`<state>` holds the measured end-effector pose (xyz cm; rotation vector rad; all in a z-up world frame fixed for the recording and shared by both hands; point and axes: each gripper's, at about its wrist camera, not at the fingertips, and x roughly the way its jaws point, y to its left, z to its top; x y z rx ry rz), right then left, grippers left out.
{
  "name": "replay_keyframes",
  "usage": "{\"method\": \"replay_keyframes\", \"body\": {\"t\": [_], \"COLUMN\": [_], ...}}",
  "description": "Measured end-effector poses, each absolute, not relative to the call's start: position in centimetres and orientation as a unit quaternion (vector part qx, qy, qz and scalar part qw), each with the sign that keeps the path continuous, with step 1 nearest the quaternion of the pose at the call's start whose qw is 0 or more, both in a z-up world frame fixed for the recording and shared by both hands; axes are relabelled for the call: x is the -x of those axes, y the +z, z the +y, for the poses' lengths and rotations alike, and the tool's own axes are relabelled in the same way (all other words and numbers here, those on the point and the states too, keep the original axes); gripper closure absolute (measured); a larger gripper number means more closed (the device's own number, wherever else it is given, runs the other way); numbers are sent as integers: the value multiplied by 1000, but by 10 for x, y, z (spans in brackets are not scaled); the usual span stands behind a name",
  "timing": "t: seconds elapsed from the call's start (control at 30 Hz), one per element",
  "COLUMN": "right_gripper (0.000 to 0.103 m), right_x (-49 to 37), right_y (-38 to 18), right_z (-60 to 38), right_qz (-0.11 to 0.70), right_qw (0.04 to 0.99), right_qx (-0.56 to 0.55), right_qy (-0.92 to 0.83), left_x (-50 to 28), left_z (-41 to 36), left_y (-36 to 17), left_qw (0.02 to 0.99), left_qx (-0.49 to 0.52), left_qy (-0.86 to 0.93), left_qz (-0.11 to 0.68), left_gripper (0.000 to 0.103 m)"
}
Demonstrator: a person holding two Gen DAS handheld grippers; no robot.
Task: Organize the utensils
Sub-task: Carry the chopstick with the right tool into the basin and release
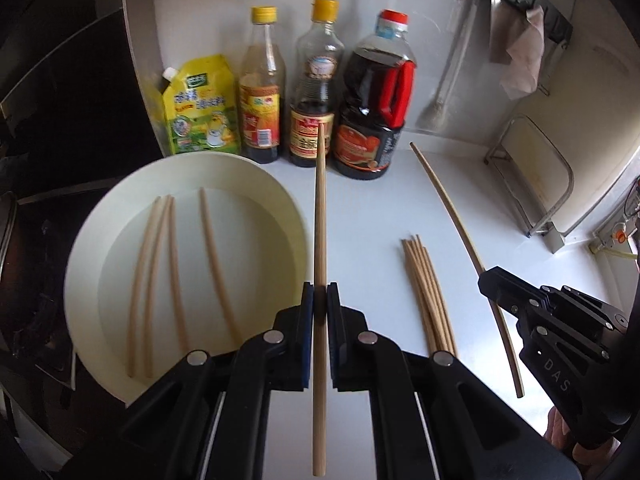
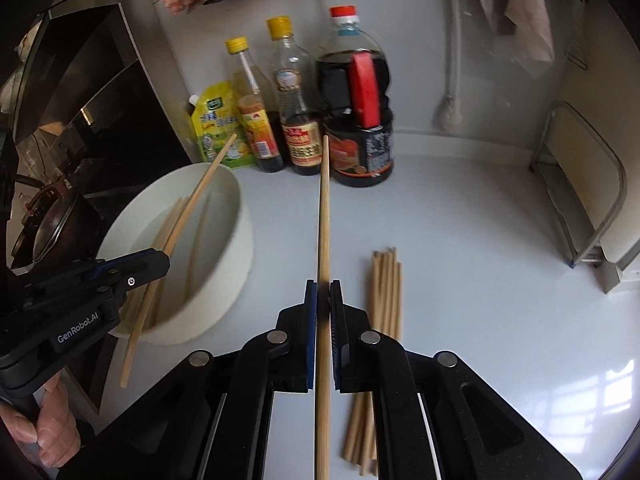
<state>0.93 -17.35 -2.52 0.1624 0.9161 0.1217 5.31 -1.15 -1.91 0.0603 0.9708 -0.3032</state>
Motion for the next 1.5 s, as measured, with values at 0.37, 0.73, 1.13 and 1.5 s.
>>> {"method": "replay_keyframes", "body": {"t": [0.37, 0.73, 1.13, 1.5], "right_gripper": [97, 97, 97, 94], "right_x": [-79, -128, -139, -131], "right_y": [-30, -76, -97, -89], "right_z": [-46, 0, 2, -9], "right_qz": [458, 519, 546, 539], "right_qw": [877, 844, 829, 834], "right_qx": [-52, -42, -44, -53], "right_qy": [137, 129, 116, 106], "left_x": [-98, -144, -161, -156], "left_z": [102, 126, 127, 138], "left_y": [-26, -70, -90, -78], "left_qw": [874, 850, 833, 841], "left_qx": [-17, -13, -1, 10], "left_qy": [-71, -78, -89, -76], "left_qz": [480, 521, 546, 535], "left_gripper": [96, 96, 95, 80]}}
